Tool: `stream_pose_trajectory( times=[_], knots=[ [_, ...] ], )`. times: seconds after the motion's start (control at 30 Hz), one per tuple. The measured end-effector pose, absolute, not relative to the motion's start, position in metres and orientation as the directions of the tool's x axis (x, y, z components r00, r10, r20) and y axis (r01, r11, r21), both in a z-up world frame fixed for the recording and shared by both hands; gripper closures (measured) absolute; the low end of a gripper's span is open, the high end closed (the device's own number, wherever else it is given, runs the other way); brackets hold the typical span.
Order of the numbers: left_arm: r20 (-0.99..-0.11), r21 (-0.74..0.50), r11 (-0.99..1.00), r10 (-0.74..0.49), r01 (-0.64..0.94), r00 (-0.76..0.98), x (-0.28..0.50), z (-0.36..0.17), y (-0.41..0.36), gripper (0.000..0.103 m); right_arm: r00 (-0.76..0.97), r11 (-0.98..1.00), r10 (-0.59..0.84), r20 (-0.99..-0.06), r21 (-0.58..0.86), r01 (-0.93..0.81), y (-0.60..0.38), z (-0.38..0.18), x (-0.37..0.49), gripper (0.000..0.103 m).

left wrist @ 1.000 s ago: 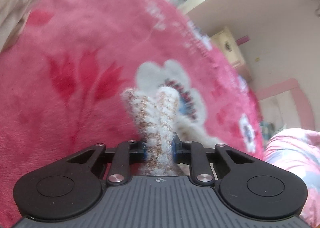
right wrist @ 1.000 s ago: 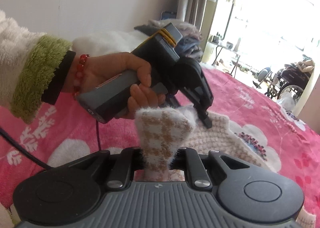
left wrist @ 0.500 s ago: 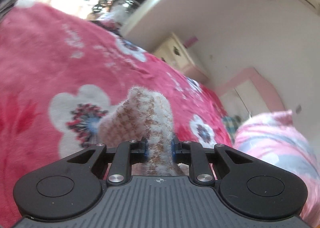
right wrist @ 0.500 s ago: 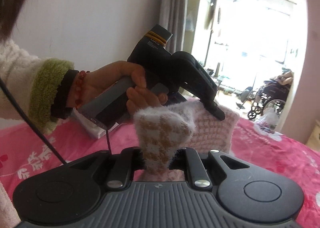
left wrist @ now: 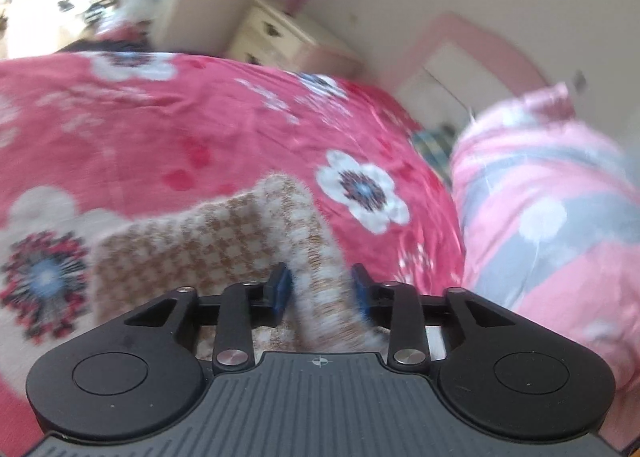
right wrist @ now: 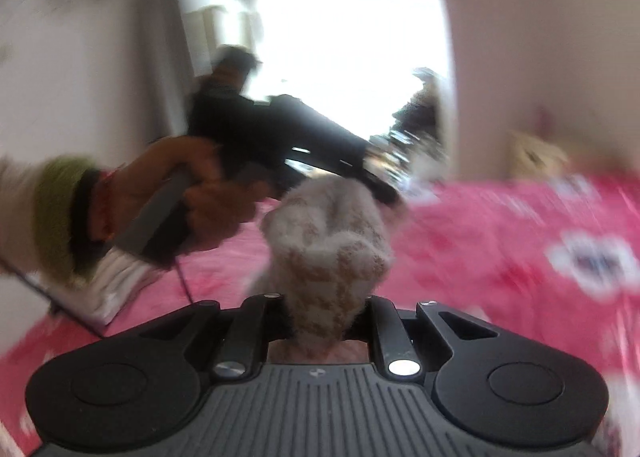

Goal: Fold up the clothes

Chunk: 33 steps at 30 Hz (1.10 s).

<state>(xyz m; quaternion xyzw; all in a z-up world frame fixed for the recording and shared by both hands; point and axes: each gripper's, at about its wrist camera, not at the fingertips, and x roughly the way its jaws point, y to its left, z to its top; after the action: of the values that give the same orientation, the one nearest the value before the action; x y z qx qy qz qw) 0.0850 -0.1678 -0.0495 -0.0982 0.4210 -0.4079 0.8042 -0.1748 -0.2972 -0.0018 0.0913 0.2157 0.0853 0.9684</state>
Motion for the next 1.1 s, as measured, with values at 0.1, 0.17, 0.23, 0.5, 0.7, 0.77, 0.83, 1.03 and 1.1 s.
stream_pose_trajectory(
  times=[0.1,0.17,0.23,0.5,0.7,0.77,0.83,1.03,1.1],
  knots=[
    [-0.612,-0.485,0.626,-0.742,0.611,0.274,0.079,-0.073,-0.197,0.060,0.878,0.937,0.142,-0.457,0.349,0.030,-0.335,-0.027,-0.184,0.089],
    [-0.610,-0.519,0.608,-0.756,0.600,0.239,0.076,-0.084,-0.203,0.060,0.861,0.887,0.119,-0.495,0.442,0.131,-0.359,-0.049,-0.187,0.089],
    [-0.589,-0.568,0.584,-0.780,0.580,0.210,0.074,-0.089,-0.198,0.060,0.842,0.815,0.131,-0.523,0.541,0.209,-0.380,-0.071,-0.190,0.089],
    [-0.607,-0.379,0.509,-0.767,0.773,0.208,0.036,-0.063,-0.130,0.057,0.822,0.572,0.230,-0.521,0.756,0.319,-0.427,-0.105,-0.195,0.089],
    [-0.715,-0.177,0.405,-0.679,0.897,0.166,-0.031,-0.077,-0.081,0.052,0.801,0.592,0.270,-0.534,0.748,0.299,-0.427,-0.096,-0.183,0.089],
    [-0.744,-0.182,0.363,-0.658,0.914,0.114,-0.053,-0.088,-0.075,0.052,0.797,0.600,0.279,-0.536,0.745,0.291,-0.425,-0.092,-0.179,0.089],
    [-0.763,-0.201,0.337,-0.643,0.920,0.069,-0.074,-0.101,-0.077,0.051,0.795,0.604,0.288,-0.535,0.745,0.283,-0.423,-0.086,-0.176,0.089],
    [-0.802,-0.165,0.407,-0.585,0.898,0.118,-0.115,-0.138,-0.097,0.051,0.799,0.591,0.318,-0.510,0.766,0.253,-0.410,-0.072,-0.169,0.089],
    [-0.806,-0.082,0.461,-0.552,0.883,0.214,-0.125,-0.144,-0.105,0.051,0.801,0.605,0.322,-0.504,0.761,0.236,-0.402,-0.066,-0.167,0.089]
  ],
)
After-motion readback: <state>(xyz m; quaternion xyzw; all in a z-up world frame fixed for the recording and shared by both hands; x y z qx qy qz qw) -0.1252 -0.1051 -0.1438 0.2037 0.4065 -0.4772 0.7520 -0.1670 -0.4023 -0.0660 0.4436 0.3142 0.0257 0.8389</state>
